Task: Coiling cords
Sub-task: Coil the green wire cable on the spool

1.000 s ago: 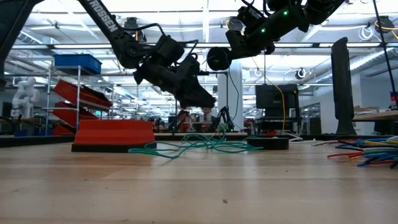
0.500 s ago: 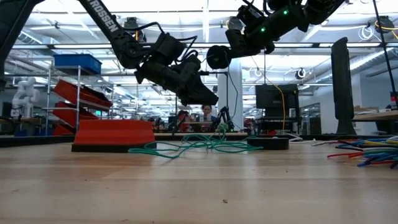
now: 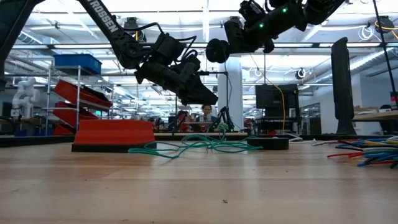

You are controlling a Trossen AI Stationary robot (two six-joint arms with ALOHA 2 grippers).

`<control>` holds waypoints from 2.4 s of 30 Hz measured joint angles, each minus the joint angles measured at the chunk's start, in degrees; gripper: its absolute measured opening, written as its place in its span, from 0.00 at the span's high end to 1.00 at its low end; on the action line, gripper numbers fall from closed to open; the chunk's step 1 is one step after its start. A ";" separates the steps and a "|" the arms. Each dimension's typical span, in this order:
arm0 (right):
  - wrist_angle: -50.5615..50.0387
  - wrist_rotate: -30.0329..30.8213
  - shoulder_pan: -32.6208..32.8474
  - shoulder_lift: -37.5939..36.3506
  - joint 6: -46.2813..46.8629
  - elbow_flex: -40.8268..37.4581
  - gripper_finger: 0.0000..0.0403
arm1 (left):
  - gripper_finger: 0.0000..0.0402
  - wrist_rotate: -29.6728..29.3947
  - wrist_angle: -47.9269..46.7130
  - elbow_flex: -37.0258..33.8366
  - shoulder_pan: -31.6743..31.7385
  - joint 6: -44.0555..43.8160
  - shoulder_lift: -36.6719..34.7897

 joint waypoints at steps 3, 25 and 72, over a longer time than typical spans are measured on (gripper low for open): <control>2.02 -0.01 0.00 0.00 0.03 -0.02 1.00 | 0.62 0.00 0.01 0.00 0.00 0.04 0.01; 13.57 -0.04 1.13 0.00 -5.84 -0.02 1.00 | 0.62 9.45 -2.32 -0.04 3.98 0.17 -6.88; 18.48 -3.04 1.13 0.00 -7.13 0.02 1.00 | 0.62 17.06 -3.42 0.00 9.76 1.47 -4.81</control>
